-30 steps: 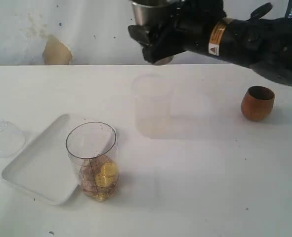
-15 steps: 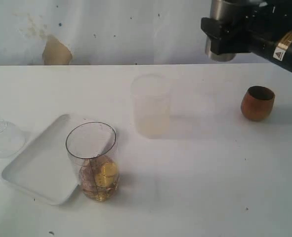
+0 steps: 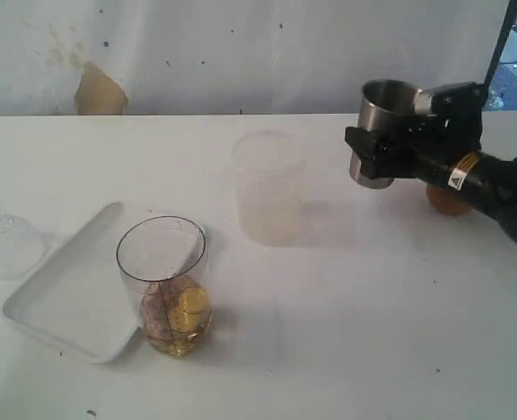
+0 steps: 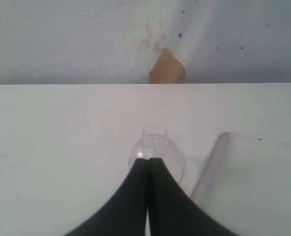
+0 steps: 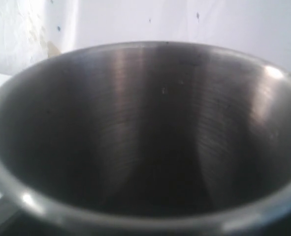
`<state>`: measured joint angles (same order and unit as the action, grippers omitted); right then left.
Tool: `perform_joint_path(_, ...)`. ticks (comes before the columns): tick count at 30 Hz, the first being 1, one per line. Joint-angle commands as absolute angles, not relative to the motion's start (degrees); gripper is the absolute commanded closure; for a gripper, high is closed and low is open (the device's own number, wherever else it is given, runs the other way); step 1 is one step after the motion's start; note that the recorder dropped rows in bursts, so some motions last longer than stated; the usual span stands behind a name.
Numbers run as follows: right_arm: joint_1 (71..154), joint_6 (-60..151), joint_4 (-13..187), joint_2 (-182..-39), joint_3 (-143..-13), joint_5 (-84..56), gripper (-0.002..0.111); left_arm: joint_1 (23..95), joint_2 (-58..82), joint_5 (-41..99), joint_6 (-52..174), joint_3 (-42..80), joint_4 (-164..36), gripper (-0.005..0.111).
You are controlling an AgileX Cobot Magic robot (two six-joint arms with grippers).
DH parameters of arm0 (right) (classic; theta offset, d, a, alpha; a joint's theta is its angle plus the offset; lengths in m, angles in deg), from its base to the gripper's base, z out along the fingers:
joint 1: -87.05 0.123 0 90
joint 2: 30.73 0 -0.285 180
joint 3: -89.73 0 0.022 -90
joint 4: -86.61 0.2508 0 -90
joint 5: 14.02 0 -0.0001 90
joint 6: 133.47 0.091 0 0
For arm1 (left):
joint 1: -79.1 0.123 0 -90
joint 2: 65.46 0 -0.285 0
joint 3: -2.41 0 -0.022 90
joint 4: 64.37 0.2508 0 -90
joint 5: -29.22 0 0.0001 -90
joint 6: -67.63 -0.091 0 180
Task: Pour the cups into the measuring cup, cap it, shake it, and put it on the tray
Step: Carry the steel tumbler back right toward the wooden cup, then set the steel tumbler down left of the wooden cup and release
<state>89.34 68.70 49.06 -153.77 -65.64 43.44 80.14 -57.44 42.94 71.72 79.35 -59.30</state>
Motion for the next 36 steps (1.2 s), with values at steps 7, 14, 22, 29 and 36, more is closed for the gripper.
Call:
perform_joint_path(7,89.24,60.40,52.10,-159.69,-67.17,43.86,0.108,79.65,-57.67,42.72,71.65,79.63,-59.66,0.107)
perform_joint_path(14,89.24,59.13,51.87,-163.46,-68.68,44.49,0.108,79.65,-57.67,42.72,71.65,79.63,-59.66,0.107)
perform_joint_path(22,89.24,58.14,51.97,-164.45,-69.05,45.35,0.108,79.65,-57.67,42.72,71.65,79.63,-59.66,0.107)
perform_joint_path(29,89.24,58.14,52.10,-165.05,-69.05,45.45,0.108,79.65,-57.67,42.72,71.65,79.63,-59.66,0.107)
perform_joint_path(36,89.24,58.14,52.10,-165.05,-69.05,45.26,0.108,79.65,-57.67,42.72,71.65,79.63,-59.66,0.107)
